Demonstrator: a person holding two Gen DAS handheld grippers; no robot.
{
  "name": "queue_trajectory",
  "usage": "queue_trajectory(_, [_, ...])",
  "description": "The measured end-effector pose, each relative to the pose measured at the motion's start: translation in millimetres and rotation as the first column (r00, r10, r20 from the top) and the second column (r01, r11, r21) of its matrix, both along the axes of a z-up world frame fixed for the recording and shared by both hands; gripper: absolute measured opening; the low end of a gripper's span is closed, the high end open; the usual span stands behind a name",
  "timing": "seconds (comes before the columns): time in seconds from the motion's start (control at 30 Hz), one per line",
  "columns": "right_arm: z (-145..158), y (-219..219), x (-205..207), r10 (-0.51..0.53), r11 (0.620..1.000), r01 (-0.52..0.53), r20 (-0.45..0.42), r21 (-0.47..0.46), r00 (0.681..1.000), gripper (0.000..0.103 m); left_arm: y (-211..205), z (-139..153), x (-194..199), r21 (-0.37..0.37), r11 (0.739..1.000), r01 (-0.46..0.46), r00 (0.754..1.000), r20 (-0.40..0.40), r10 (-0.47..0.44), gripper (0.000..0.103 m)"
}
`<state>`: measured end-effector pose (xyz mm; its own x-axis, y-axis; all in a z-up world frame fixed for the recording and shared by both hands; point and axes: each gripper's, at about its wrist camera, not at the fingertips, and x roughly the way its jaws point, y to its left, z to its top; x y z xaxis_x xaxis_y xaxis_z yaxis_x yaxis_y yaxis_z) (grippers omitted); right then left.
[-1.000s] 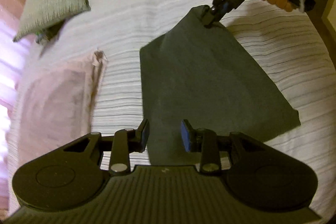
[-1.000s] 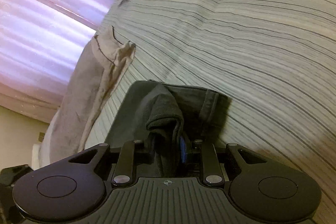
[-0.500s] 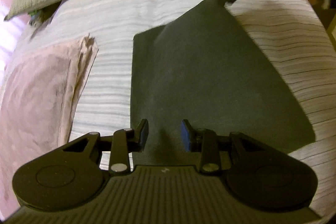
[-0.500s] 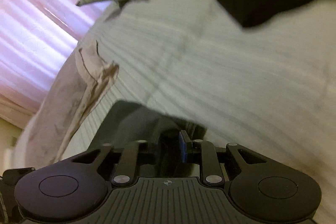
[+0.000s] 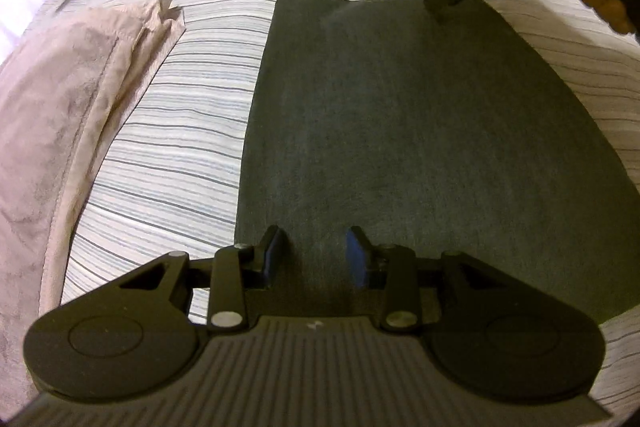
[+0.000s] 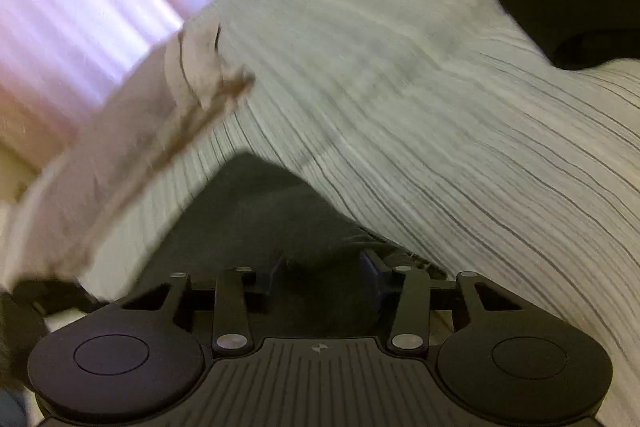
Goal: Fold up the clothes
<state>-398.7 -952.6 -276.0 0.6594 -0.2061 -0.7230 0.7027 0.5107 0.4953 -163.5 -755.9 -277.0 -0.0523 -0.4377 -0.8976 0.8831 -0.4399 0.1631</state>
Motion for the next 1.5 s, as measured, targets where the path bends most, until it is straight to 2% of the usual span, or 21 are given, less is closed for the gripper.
queue_trajectory(0.03, [9,3,-8,-0.043,0.999,0.043,0.020,0.002,0.999,0.049,1,3,0,-0.002,1.000,0.001,1.000,0.006,-0.001,0.033])
queue_trajectory(0.07, [15,8,-16,-0.089,0.996,0.088,0.030,0.007,0.996,0.069,4,7,1,-0.006,1.000,-0.003,1.000,0.011,0.003,0.032])
queue_trajectory(0.1, [18,14,-26,-0.141,0.990,0.140,0.040,0.021,0.989,0.078,7,11,3,-0.012,1.000,-0.010,1.000,0.014,0.011,0.032])
queue_trajectory(0.13, [18,20,-35,-0.186,0.982,0.184,0.048,0.039,0.981,0.082,10,15,6,-0.017,1.000,-0.023,1.000,0.011,0.024,0.032])
queue_trajectory(0.23, [-7,33,-42,-0.230,0.964,0.222,0.041,0.147,0.972,0.082,18,23,19,-0.013,0.997,-0.076,0.997,-0.012,0.076,0.032])
queue_trajectory(0.33, [-32,46,-49,-0.273,0.933,0.257,0.031,0.250,0.961,0.082,20,20,35,0.026,0.991,-0.132,0.990,-0.042,0.133,0.032])
queue_trajectory(0.43, [-38,63,-49,-0.297,0.916,0.271,0.047,0.297,0.954,0.082,25,19,43,0.028,0.988,-0.152,0.988,-0.027,0.152,0.032])
queue_trajectory(0.53, [-25,96,-52,-0.285,0.924,0.267,0.027,0.272,0.958,0.082,38,29,43,-0.020,0.994,-0.108,0.994,0.018,0.108,0.032])
queue_trajectory(0.67, [-5,146,-53,-0.195,0.947,0.186,0.011,0.261,0.981,0.082,62,38,31,-0.079,0.996,0.052,0.993,0.110,-0.043,0.034])
queue_trajectory(0.8, [-9,194,-56,-0.152,0.922,0.131,0.030,0.365,0.988,0.082,78,44,24,-0.116,0.975,0.188,0.974,0.146,-0.171,0.036])
queue_trajectory(0.93, [-28,230,-58,-0.235,0.875,0.194,0.039,0.444,0.971,0.082,98,44,20,-0.128,0.959,0.254,0.961,0.143,-0.235,0.036])
queue_trajectory(1.0, [-37,242,-57,-0.289,0.856,0.229,0.062,0.463,0.955,0.082,110,47,23,-0.129,0.954,0.269,0.957,0.146,-0.250,0.038])
queue_trajectory(1.1, [-47,257,-54,-0.389,0.820,0.291,0.105,0.493,0.915,0.082,129,54,27,-0.129,0.949,0.287,0.951,0.155,-0.266,0.038])
queue_trajectory(1.23, [-62,272,-59,-0.555,0.748,0.403,0.166,0.527,0.815,0.082,153,64,33,-0.124,0.950,0.288,0.949,0.166,-0.266,0.038])
queue_trajectory(1.3, [-63,275,-61,-0.598,0.735,0.444,0.181,0.513,0.781,0.082,162,66,33,-0.121,0.948,0.295,0.946,0.173,-0.273,0.038])
queue_trajectory(1.33, [-63,276,-62,-0.614,0.730,0.460,0.188,0.505,0.767,0.065,166,67,33,-0.120,0.946,0.300,0.945,0.177,-0.277,0.038])
queue_trajectory(1.37, [-61,275,-62,-0.628,0.721,0.477,0.183,0.502,0.757,0.054,170,68,33,-0.119,0.945,0.304,0.943,0.180,-0.281,0.038])
queue_trajectory(1.4, [-62,276,-64,-0.644,0.707,0.491,0.177,0.509,0.744,0.052,174,69,32,-0.118,0.944,0.309,0.941,0.184,-0.284,0.038])
queue_trajectory(1.43, [-65,277,-66,-0.654,0.697,0.499,0.172,0.514,0.736,0.042,178,70,32,-0.117,0.943,0.313,0.939,0.188,-0.288,0.038])
queue_trajectory(1.47, [-64,278,-68,-0.654,0.697,0.504,0.165,0.510,0.738,0.028,182,70,32,-0.115,0.942,0.316,0.938,0.189,-0.292,0.038])
queue_trajectory(1.5, [-63,279,-70,-0.654,0.697,0.501,0.168,0.512,0.737,0.026,186,71,30,-0.113,0.941,0.319,0.936,0.190,-0.295,0.038])
